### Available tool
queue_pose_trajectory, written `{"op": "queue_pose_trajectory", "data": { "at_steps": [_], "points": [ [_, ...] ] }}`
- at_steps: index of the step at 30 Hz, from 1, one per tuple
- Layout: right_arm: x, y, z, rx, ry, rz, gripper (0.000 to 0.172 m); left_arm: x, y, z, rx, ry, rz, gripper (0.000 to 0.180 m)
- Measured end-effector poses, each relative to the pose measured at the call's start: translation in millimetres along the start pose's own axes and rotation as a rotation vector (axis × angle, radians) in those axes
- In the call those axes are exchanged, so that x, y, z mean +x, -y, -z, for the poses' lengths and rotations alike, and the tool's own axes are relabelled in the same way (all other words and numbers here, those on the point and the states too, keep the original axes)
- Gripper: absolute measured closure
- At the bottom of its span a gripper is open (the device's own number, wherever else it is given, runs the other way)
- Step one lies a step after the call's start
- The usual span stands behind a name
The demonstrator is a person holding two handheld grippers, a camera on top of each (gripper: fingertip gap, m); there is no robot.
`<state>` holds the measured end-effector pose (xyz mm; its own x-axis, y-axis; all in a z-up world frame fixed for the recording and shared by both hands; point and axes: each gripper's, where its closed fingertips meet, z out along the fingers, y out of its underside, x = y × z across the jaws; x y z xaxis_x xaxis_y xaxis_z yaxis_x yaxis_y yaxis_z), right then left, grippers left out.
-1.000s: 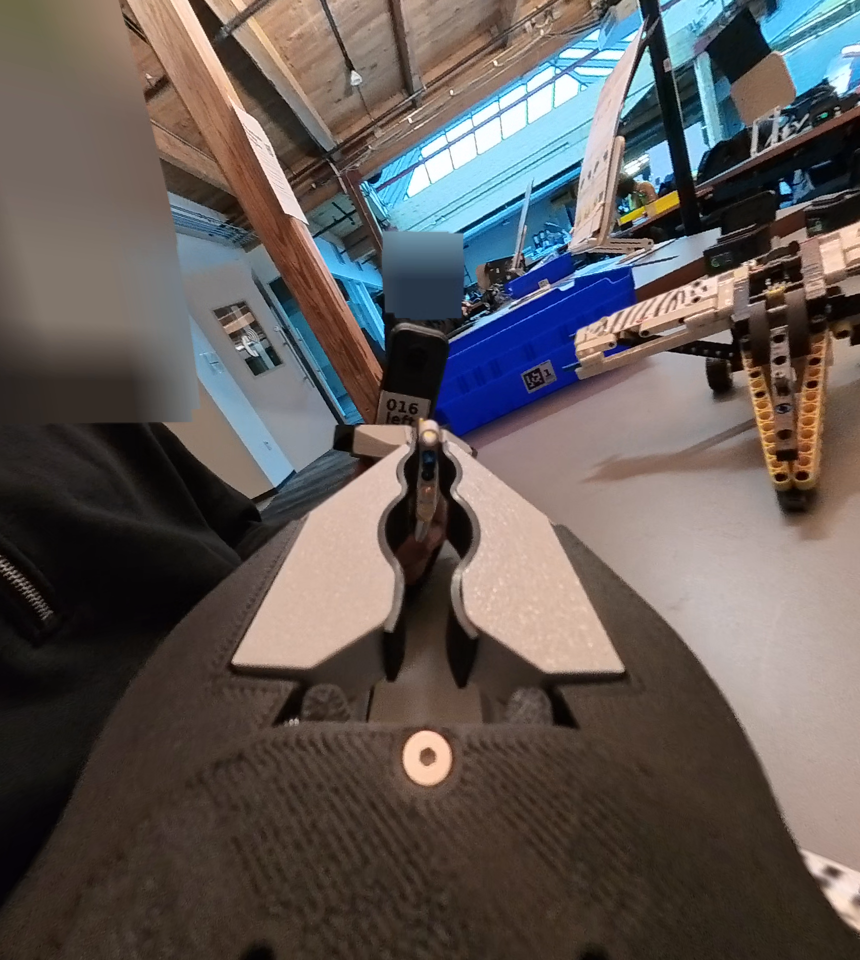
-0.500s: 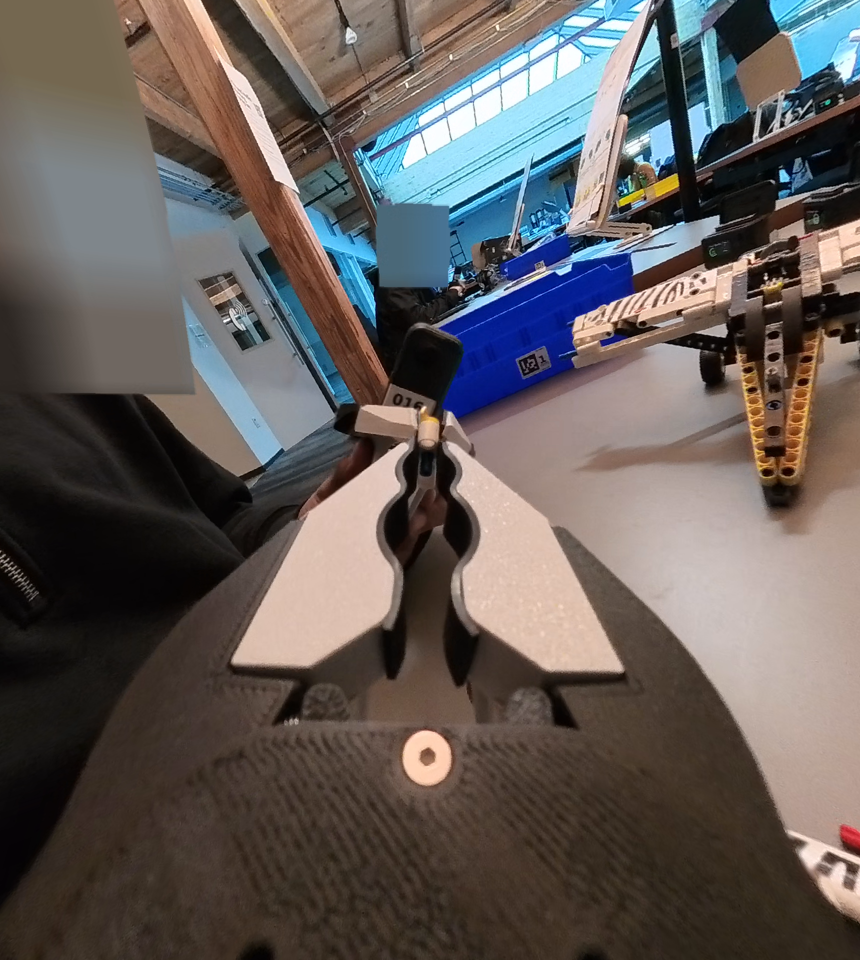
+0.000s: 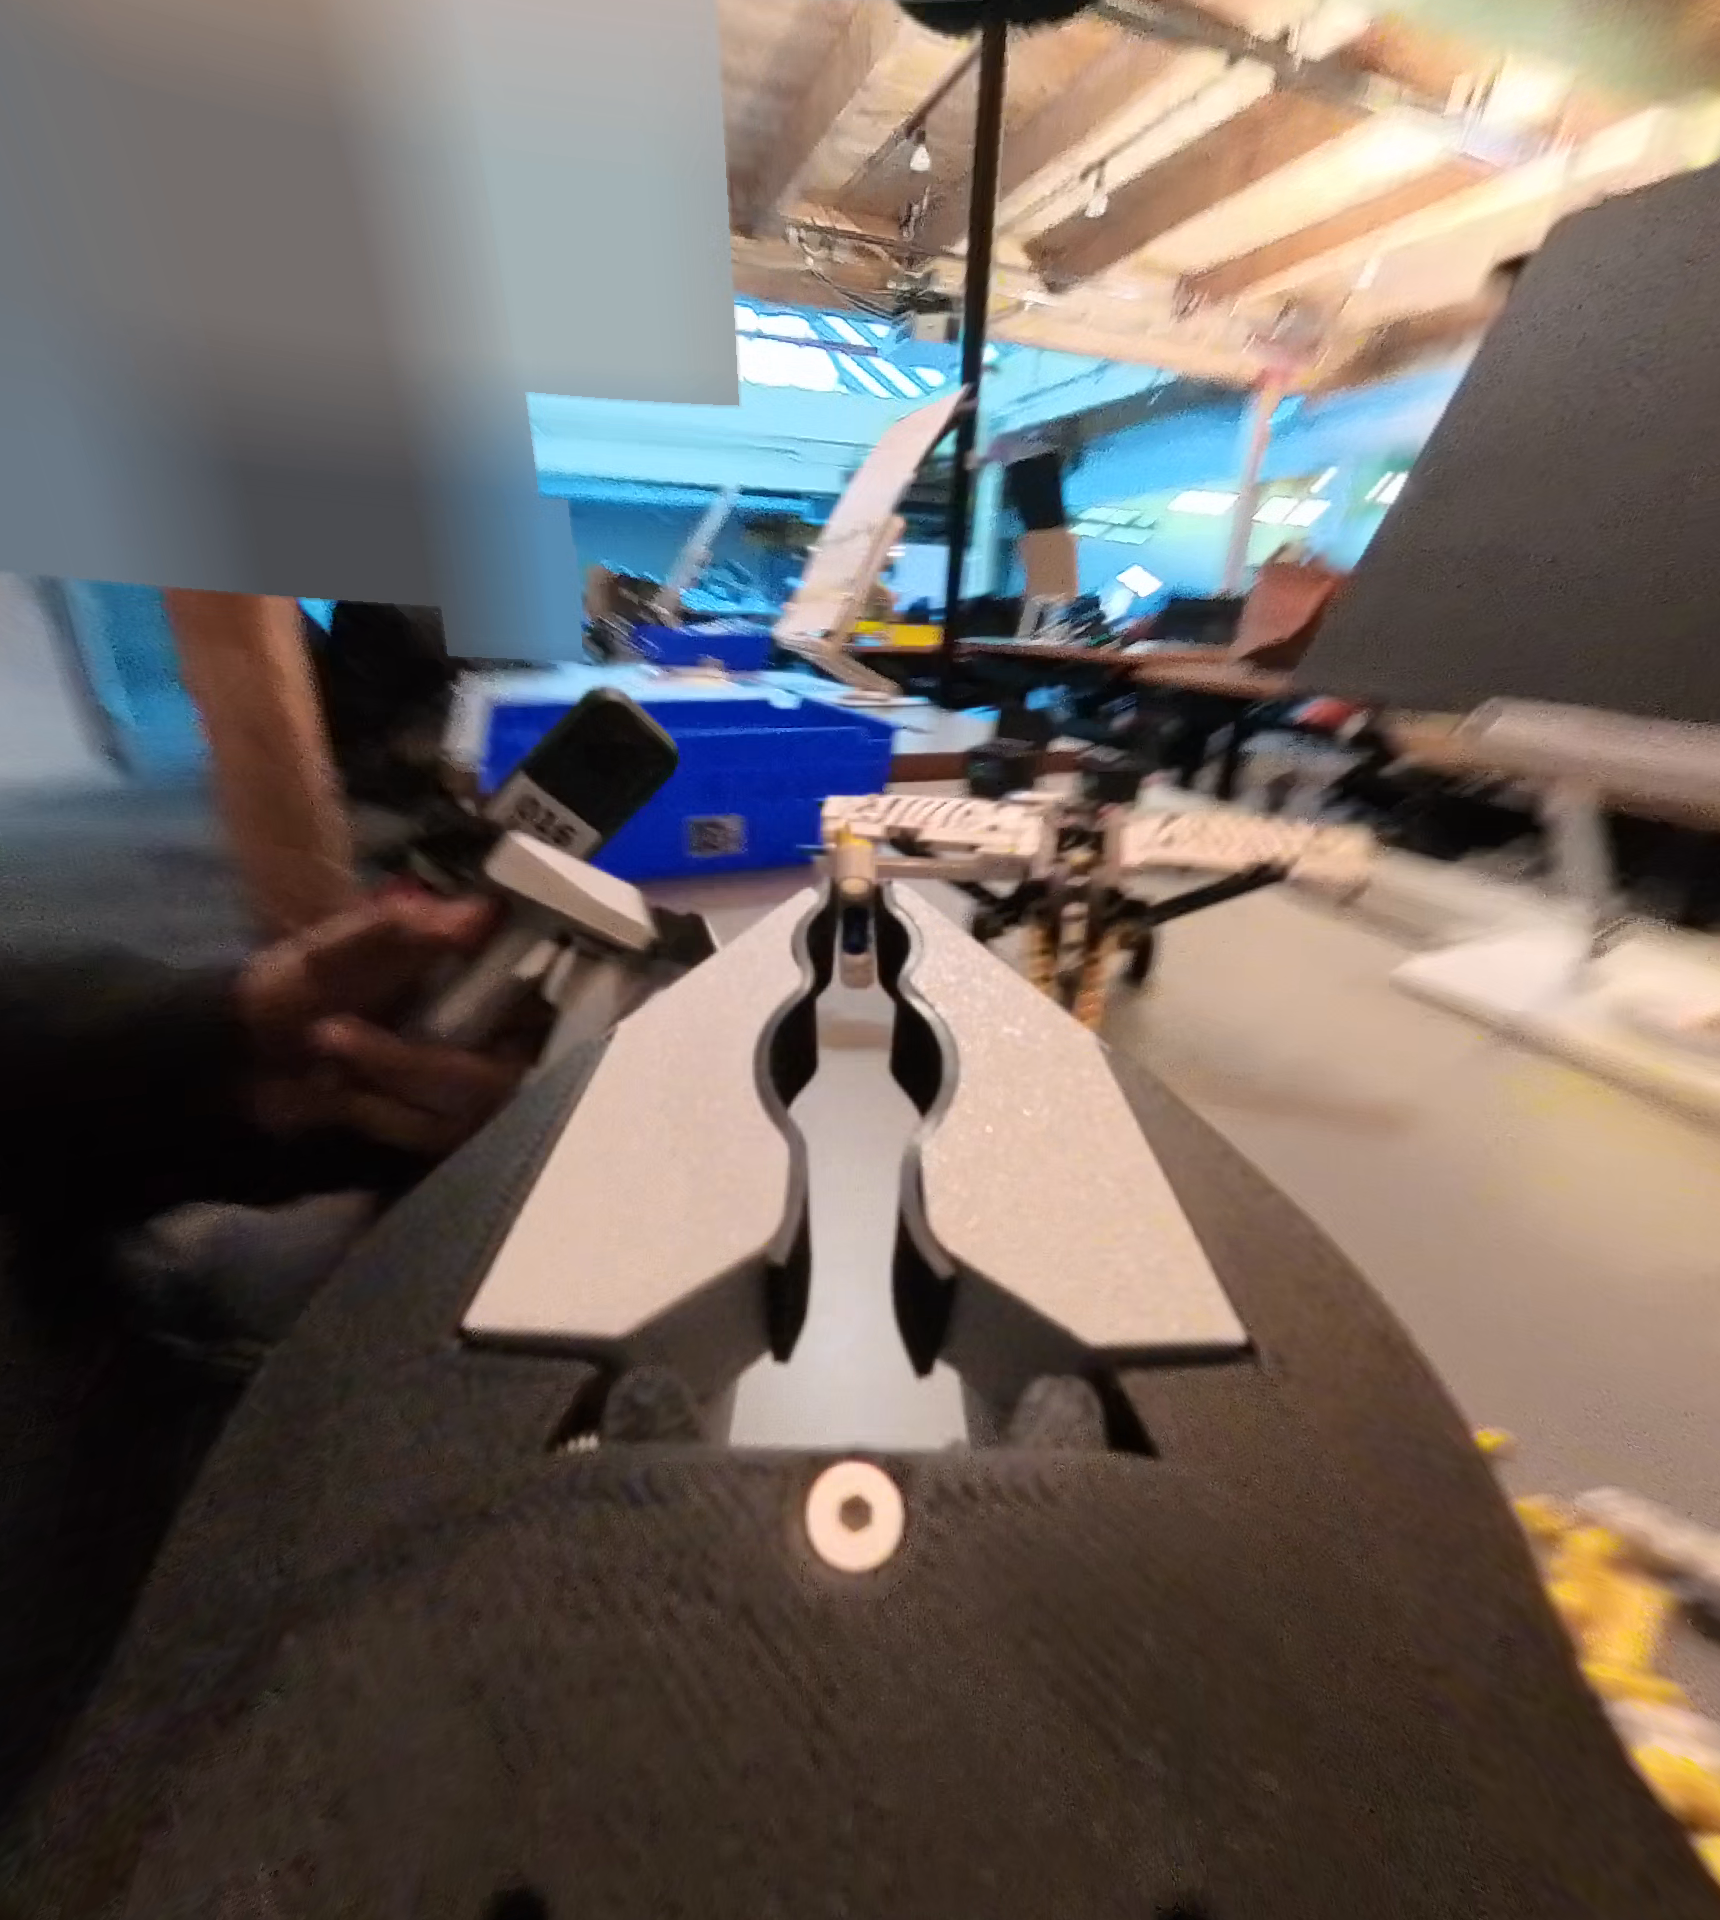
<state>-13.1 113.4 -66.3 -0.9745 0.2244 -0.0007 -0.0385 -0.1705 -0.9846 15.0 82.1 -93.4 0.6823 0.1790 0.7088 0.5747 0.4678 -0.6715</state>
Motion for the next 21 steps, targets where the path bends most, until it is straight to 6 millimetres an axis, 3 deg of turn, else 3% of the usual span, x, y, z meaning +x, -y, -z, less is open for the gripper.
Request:
{"op": "queue_pose_trajectory", "data": {
  "at_steps": [3,6,12,15,18,21],
  "points": [
    [-22,0,-6,-0.001,-0.075,0.413,0.167,7,-14,-11,-0.066,-0.079,0.102,0.134],
    [-39,-12,-16,-0.040,-0.105,0.692,0.167,11,-16,-10,-0.082,-0.125,0.162,0.121],
    [-52,-28,-23,-0.105,-0.094,0.922,0.167,2,8,8,0.058,-0.223,0.450,0.151],
    [-59,-34,-27,-0.115,-0.075,1.026,0.167,1,-9,2,-0.057,-0.175,0.444,0.162],
    [-60,-37,-29,-0.115,-0.087,1.106,0.166,-2,-6,5,-0.035,-0.174,0.474,0.167],
    [-49,-38,-29,-0.128,-0.131,1.072,0.161,-2,3,8,0.016,-0.200,0.481,0.175]
  ]
}}
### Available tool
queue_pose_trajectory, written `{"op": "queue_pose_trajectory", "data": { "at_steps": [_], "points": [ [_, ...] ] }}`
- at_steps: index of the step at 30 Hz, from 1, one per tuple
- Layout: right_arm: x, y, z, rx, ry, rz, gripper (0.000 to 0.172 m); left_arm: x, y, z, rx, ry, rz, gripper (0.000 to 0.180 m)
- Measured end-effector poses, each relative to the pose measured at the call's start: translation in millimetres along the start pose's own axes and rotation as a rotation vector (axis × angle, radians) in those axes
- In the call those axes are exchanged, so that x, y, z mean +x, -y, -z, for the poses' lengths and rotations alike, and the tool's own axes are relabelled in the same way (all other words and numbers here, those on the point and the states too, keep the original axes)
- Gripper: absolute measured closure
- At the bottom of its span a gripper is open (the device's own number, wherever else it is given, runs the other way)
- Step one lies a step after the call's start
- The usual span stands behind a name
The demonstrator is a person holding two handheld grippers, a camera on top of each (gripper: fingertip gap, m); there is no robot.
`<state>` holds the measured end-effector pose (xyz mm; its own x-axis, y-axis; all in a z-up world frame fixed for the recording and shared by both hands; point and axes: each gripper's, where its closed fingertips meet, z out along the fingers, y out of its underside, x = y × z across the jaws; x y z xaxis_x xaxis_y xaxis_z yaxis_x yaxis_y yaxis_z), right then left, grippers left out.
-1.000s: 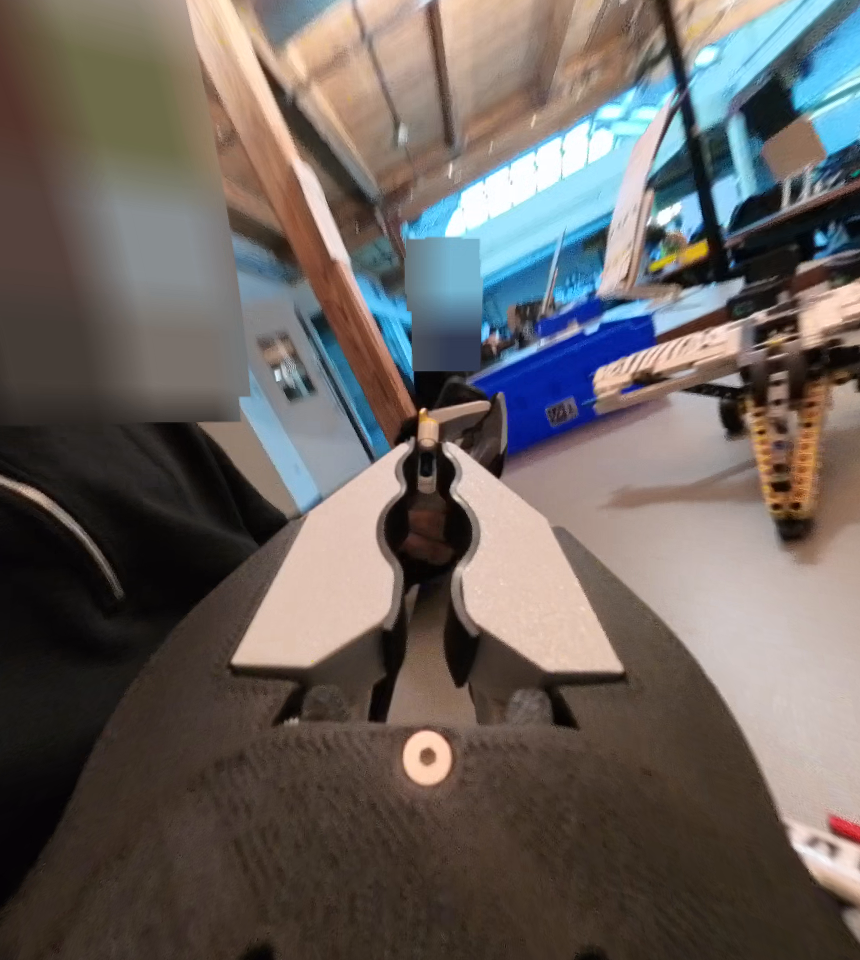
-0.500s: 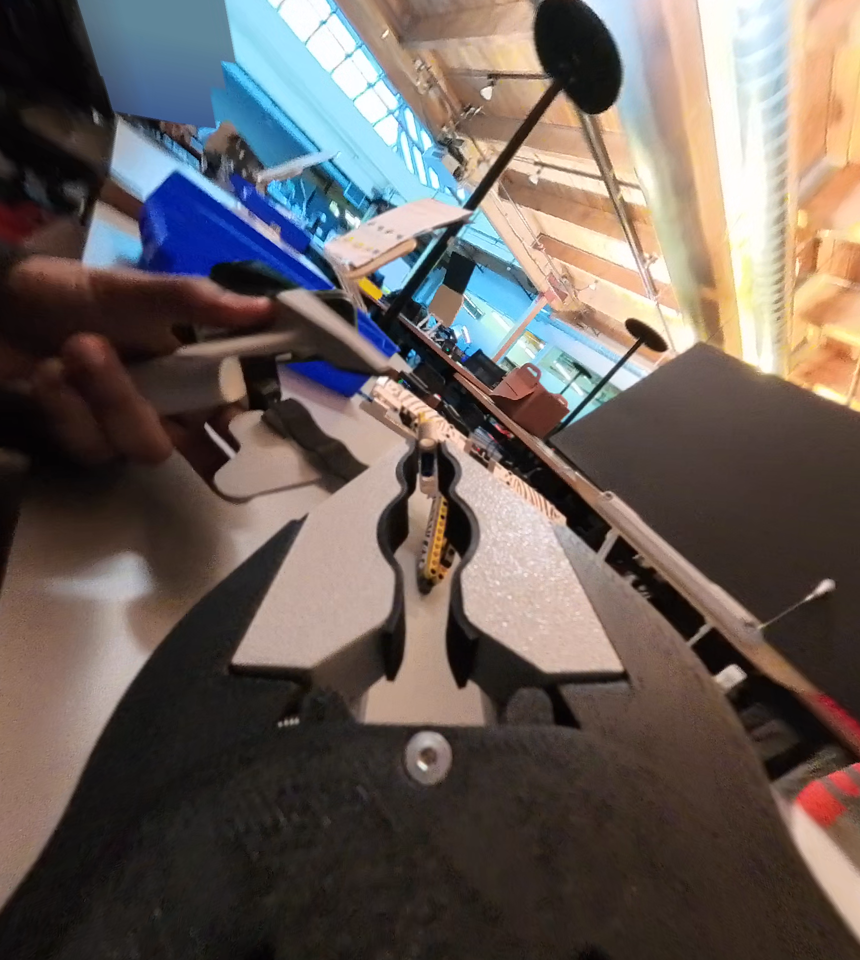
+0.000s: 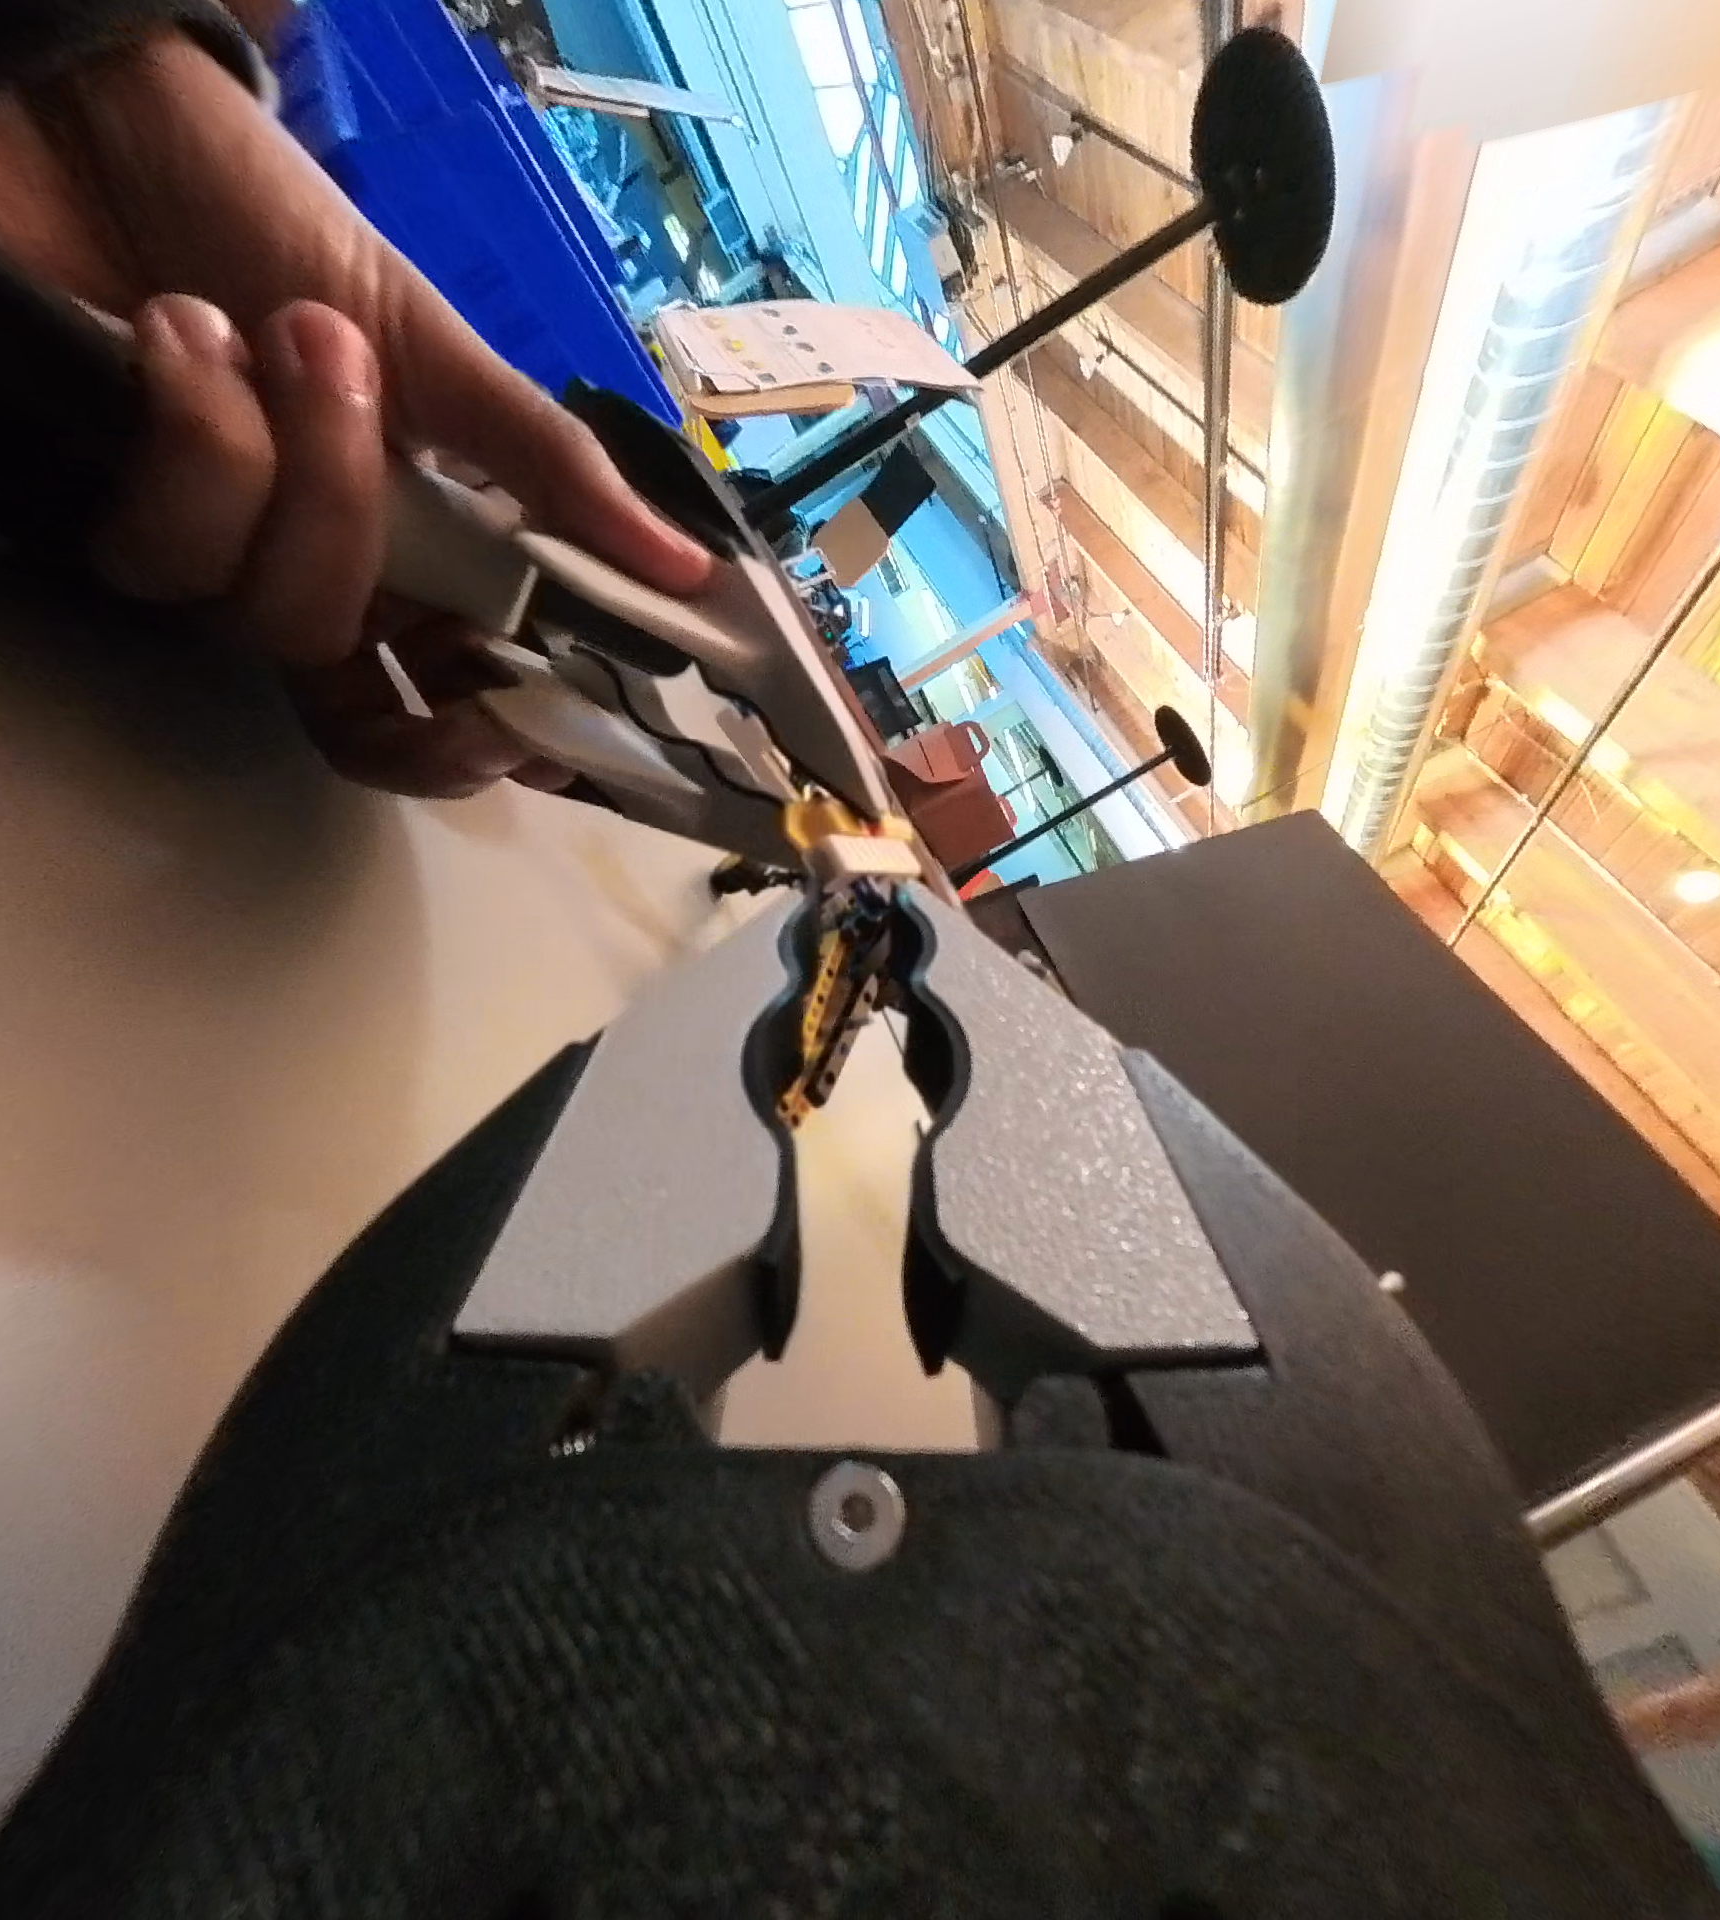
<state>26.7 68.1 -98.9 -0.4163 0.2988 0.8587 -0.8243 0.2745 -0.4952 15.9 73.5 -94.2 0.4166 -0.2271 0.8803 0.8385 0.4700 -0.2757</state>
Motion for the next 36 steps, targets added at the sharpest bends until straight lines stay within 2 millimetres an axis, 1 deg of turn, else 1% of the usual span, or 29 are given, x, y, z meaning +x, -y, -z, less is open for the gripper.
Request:
{"op": "queue_pose_trajectory", "data": {
  "at_steps": [3,5,8,10,12,16,19,24,25,26,36],
  "points": [
    [1,-6,0,-0.019,0.021,-0.123,0.159,0,4,1,0.036,0.012,-0.049,0.178],
    [2,-7,1,-0.007,0.050,-0.218,0.156,-1,9,3,0.079,0.029,-0.076,0.180],
    [10,-6,6,0.029,0.049,-0.343,0.156,-1,17,8,0.149,0.043,-0.101,0.180],
    [15,-7,7,0.034,0.042,-0.412,0.155,-1,18,8,0.165,0.063,-0.131,0.180],
    [15,-7,6,0.031,0.052,-0.456,0.154,-2,16,5,0.186,0.065,-0.135,0.180],
    [9,-10,3,-0.013,0.067,-0.442,0.156,0,8,-4,0.222,0.039,-0.123,0.180],
    [11,-10,5,-0.012,0.062,-0.433,0.156,1,3,-8,0.251,0.018,-0.106,0.180],
    [11,-10,6,-0.033,0.066,-0.402,0.157,1,1,-9,0.254,0.013,-0.090,0.180],
    [11,-11,6,-0.039,0.066,-0.395,0.159,1,1,-8,0.256,0.015,-0.087,0.180],
    [9,-11,6,-0.044,0.075,-0.390,0.166,1,1,-8,0.260,0.015,-0.083,0.180],
    [8,-12,6,-0.053,0.079,-0.375,0.167,0,1,-8,0.259,0.014,-0.061,0.180]
  ]
}}
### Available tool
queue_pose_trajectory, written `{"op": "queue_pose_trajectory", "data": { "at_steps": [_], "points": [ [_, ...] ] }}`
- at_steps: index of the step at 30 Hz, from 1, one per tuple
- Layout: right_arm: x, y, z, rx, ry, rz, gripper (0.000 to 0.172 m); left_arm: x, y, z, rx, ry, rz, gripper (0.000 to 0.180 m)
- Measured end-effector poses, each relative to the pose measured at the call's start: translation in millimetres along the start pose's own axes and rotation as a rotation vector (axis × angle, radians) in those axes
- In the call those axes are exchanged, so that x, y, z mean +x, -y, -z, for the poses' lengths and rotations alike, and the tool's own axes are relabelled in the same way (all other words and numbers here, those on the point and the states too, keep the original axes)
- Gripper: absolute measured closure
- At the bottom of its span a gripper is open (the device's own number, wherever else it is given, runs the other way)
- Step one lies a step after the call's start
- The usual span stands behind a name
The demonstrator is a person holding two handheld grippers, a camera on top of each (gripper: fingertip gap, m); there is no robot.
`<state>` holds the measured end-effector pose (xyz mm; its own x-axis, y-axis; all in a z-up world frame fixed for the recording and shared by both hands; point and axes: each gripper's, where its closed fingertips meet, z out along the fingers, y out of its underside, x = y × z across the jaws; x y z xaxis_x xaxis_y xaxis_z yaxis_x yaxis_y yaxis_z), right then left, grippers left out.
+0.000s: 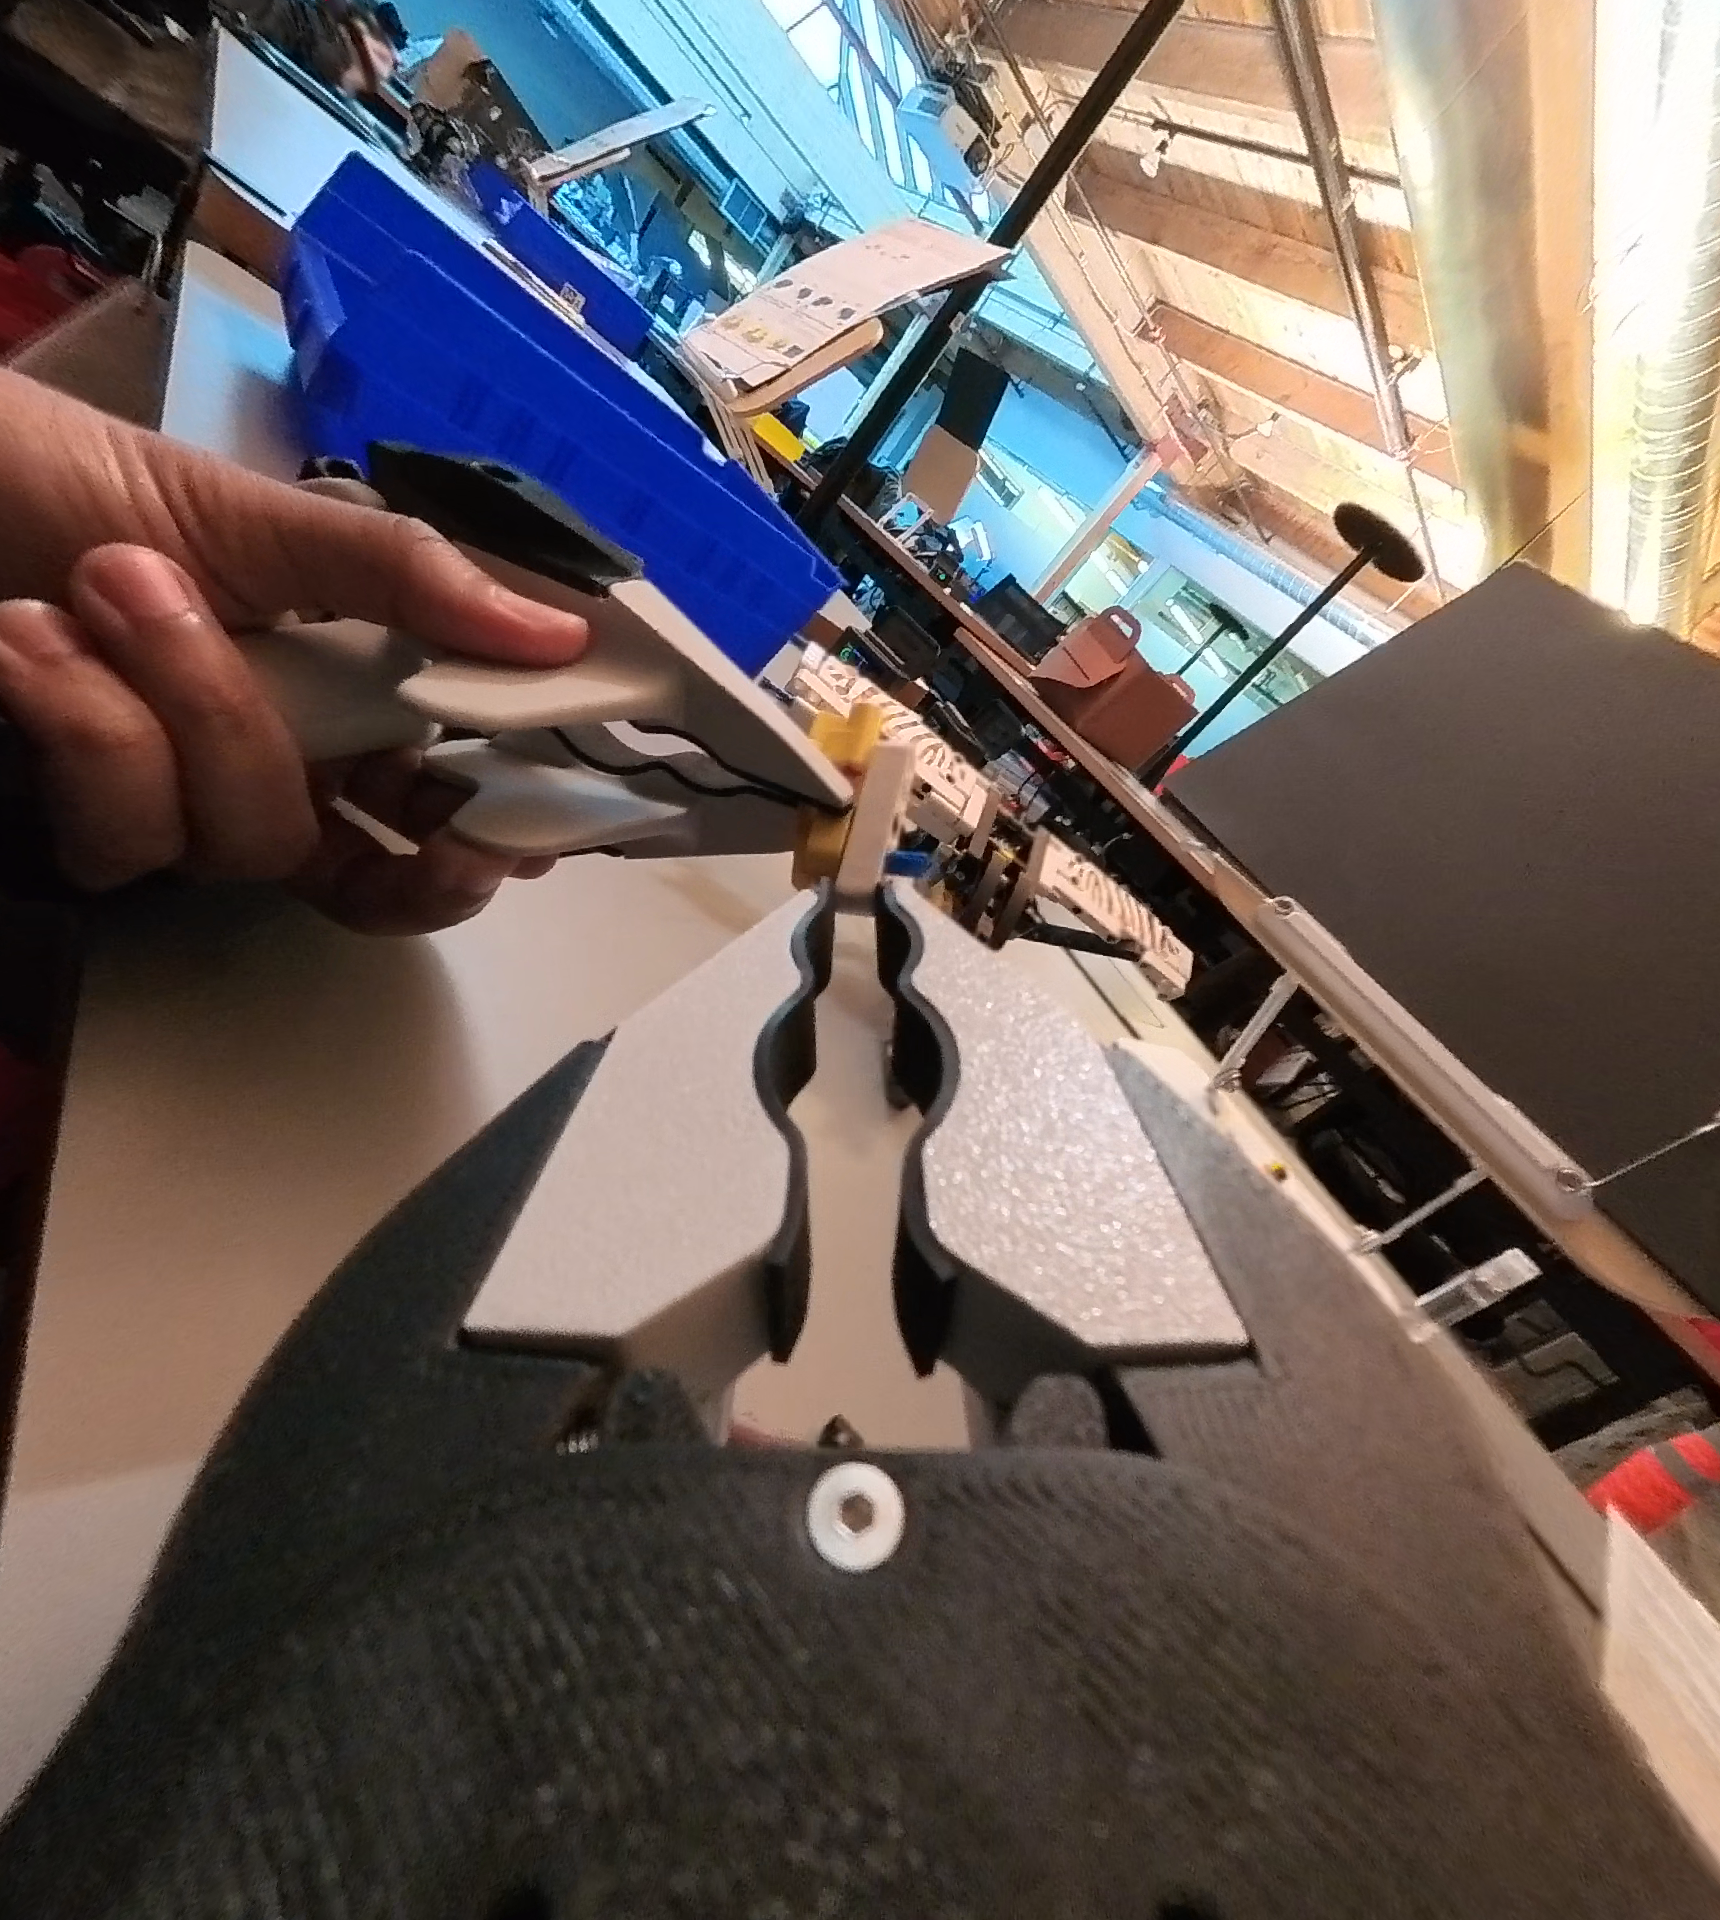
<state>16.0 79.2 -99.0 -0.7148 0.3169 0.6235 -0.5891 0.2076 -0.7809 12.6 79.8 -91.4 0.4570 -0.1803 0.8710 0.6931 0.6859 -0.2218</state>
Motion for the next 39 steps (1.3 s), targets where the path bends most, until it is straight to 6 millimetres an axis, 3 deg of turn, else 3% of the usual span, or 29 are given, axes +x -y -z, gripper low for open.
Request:
{"op": "queue_pose_trajectory", "data": {
  "at_steps": [10,13,16,19,23,28,39],
  "points": [
    [13,-2,5,-0.004,0.045,-0.293,0.167,-8,-8,-3,-0.001,0.028,0.119,0.180],
    [48,-13,18,0.036,-0.059,-0.488,0.167,-7,-10,-2,0.008,0.022,0.103,0.180],
    [59,-14,25,0.089,-0.045,-0.580,0.167,-6,-13,-4,-0.011,0.022,0.087,0.180],
    [35,-2,16,0.096,0.053,-0.504,0.167,-5,-18,-7,-0.050,0.044,-0.013,0.180],
    [12,3,7,0.064,0.116,-0.418,0.167,2,-4,-2,-0.014,0.048,-0.143,0.176],
    [8,1,5,0.049,0.123,-0.388,0.167,2,6,3,-0.010,0.045,-0.151,0.170],
    [7,5,5,0.075,0.122,-0.363,0.166,-4,0,0,-0.060,0.044,-0.061,0.177]
  ]
}}
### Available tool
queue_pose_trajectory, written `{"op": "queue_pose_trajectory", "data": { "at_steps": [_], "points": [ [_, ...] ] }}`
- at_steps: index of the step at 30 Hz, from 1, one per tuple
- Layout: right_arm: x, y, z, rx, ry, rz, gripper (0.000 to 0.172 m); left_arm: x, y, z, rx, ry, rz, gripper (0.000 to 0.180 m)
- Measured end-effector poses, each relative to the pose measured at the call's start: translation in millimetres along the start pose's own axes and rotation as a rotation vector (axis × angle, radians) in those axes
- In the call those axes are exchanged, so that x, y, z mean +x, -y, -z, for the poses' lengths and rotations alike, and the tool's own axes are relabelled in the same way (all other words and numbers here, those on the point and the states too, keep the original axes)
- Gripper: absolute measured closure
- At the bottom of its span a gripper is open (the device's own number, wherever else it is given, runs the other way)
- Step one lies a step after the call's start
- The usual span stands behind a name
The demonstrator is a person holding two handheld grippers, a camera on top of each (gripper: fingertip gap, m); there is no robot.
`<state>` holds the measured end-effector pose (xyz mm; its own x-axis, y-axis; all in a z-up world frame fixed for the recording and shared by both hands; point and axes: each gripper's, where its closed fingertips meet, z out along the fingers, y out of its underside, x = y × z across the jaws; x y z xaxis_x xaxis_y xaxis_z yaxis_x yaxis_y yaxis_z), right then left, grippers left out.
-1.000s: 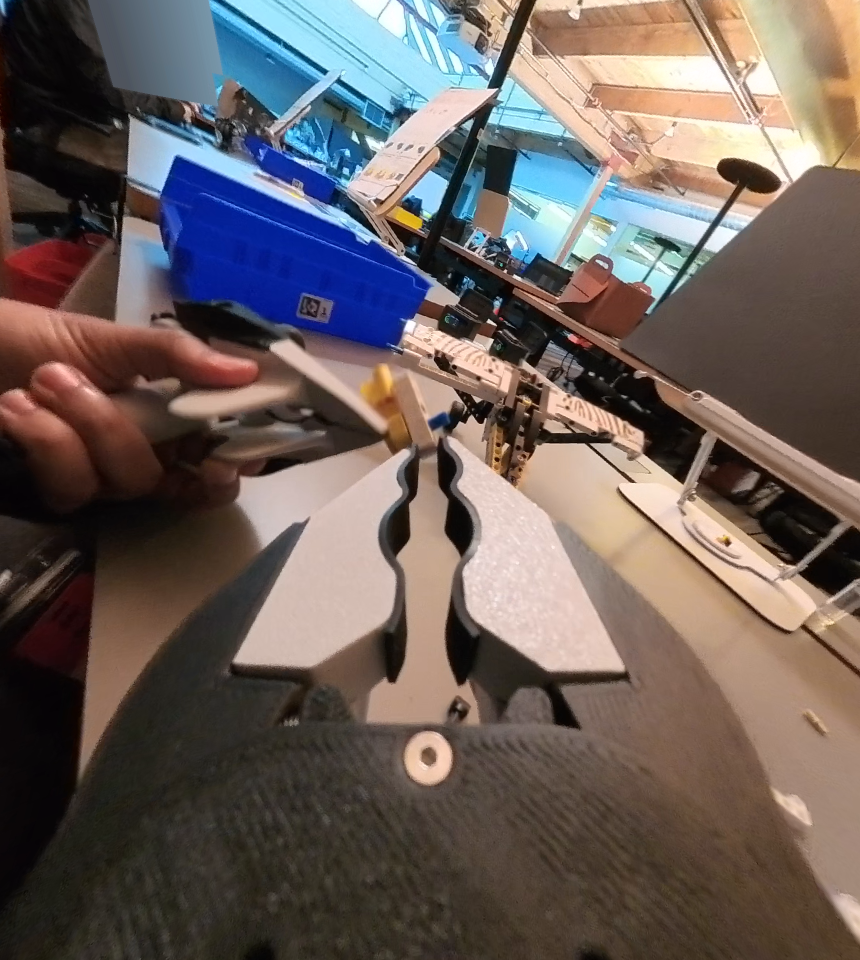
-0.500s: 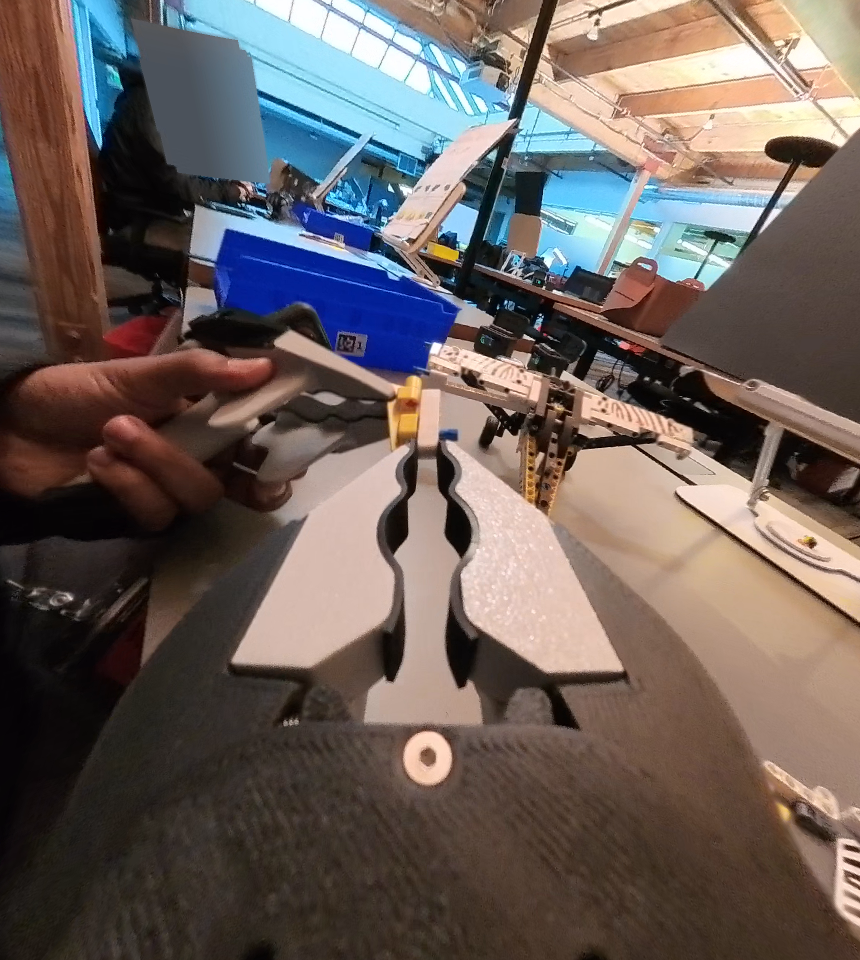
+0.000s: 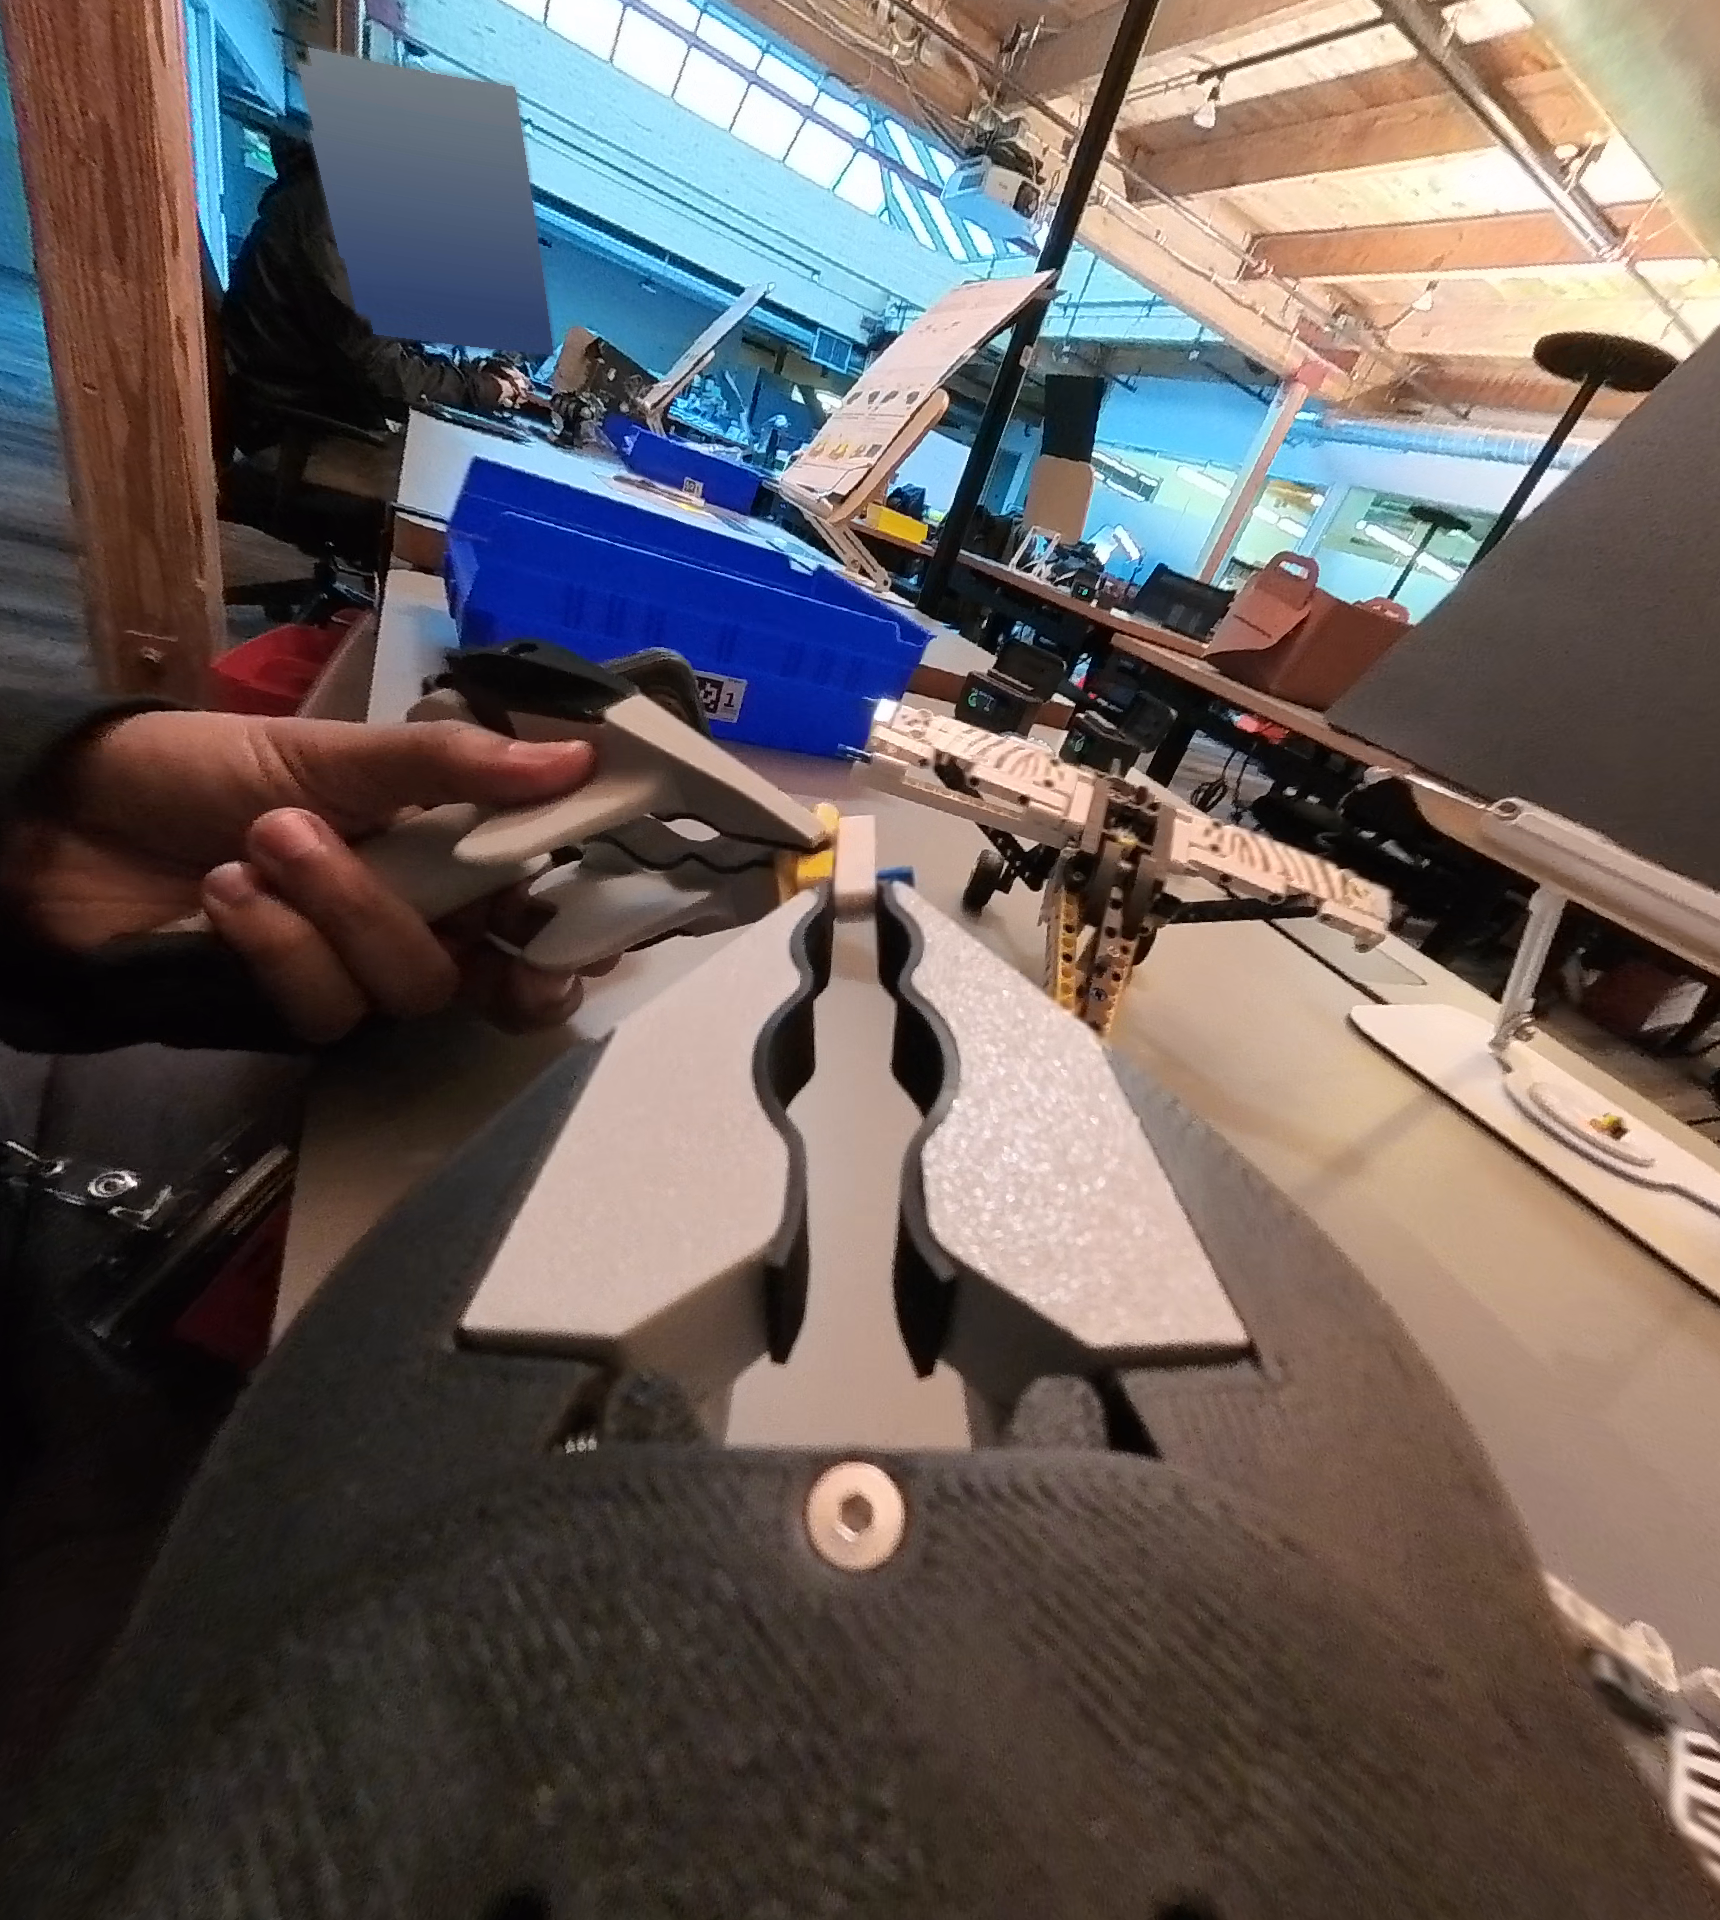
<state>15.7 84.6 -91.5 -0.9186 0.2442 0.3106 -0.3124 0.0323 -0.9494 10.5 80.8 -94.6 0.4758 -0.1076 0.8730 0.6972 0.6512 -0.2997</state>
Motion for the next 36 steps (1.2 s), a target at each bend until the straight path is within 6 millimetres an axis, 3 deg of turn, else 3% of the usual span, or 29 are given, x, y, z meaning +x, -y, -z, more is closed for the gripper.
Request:
{"op": "queue_pose_trajectory", "data": {
  "at_steps": [6,22,32,36],
  "points": [
    [0,1,-1,0.005,-0.062,0.123,0.166,0,1,1,0.003,0.000,0.002,0.177],
    [4,2,1,-0.053,-0.111,0.163,0.167,2,-7,-1,-0.052,-0.013,0.031,0.176],
    [14,1,0,-0.043,-0.156,0.010,0.166,-1,-9,-3,-0.042,0.007,0.021,0.176],
    [18,2,2,-0.024,-0.164,0.008,0.172,-1,-22,-9,-0.071,0.023,-0.030,0.177]
  ]
}}
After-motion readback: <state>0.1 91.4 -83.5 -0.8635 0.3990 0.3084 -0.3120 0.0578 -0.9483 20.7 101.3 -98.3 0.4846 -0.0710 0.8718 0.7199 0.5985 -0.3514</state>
